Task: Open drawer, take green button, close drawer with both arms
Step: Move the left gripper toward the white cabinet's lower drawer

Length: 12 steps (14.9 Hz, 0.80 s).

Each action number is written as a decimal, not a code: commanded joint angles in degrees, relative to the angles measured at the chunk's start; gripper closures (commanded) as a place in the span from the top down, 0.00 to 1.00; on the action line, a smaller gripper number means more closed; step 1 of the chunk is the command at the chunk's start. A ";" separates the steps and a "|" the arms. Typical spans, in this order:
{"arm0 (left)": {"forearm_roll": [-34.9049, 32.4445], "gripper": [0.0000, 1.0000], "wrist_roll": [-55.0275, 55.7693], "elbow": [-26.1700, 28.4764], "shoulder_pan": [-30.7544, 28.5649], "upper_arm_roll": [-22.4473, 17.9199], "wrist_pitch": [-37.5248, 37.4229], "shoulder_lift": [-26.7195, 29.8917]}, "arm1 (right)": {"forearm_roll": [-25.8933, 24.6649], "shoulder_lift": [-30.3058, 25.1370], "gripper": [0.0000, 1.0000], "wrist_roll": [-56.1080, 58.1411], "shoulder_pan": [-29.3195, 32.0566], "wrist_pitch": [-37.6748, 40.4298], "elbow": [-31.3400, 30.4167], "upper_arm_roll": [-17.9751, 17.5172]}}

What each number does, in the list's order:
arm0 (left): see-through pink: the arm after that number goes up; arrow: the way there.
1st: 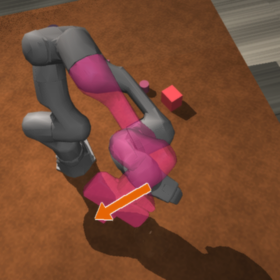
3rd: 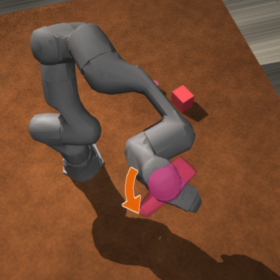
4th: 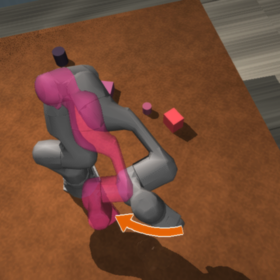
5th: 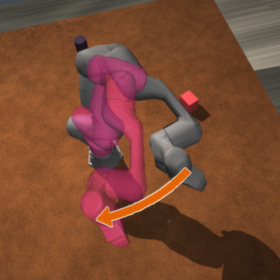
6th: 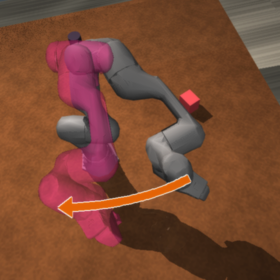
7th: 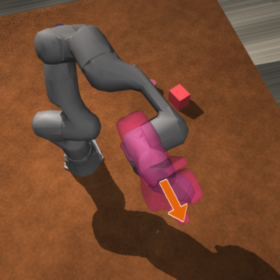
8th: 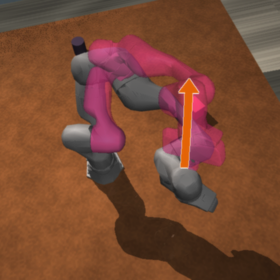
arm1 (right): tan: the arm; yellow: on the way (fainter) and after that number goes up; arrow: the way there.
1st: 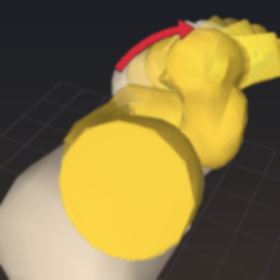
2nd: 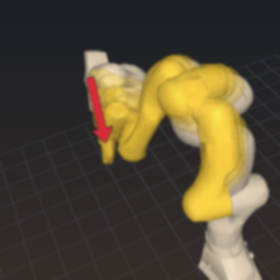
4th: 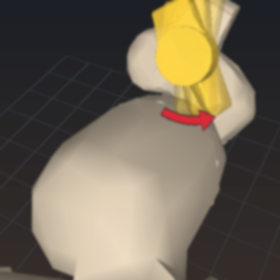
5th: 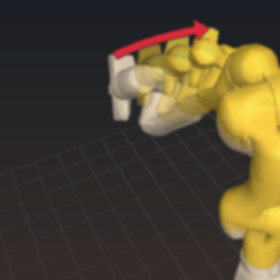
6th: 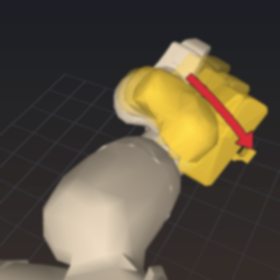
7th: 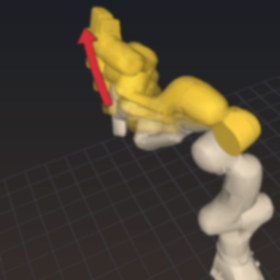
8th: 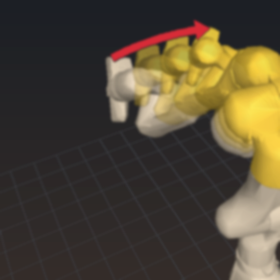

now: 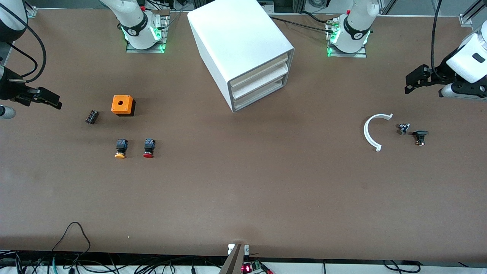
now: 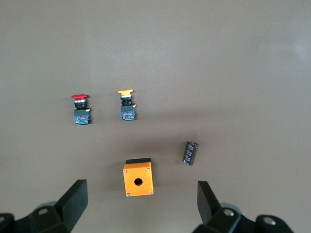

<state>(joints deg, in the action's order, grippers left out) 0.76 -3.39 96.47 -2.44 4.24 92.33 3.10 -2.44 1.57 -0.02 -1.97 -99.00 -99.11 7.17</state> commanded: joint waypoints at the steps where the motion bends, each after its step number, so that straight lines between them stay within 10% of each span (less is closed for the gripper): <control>1: 1.44 1.00 -1.36 -2.68 -0.19 0.33 -0.75 -3.36 | -0.20 -1.14 1.00 -0.07 0.65 0.21 -0.82 -0.84; 12: 15.57 1.00 -1.45 -3.04 1.21 2.79 -0.84 -19.53 | -0.11 -0.78 1.00 -0.86 0.39 0.48 0.23 -1.11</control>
<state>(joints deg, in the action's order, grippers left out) 12.95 -3.60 95.50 -1.10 6.86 92.32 -11.49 -2.44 1.57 -0.02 -1.97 -99.16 -98.96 6.77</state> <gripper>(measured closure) 0.000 0.000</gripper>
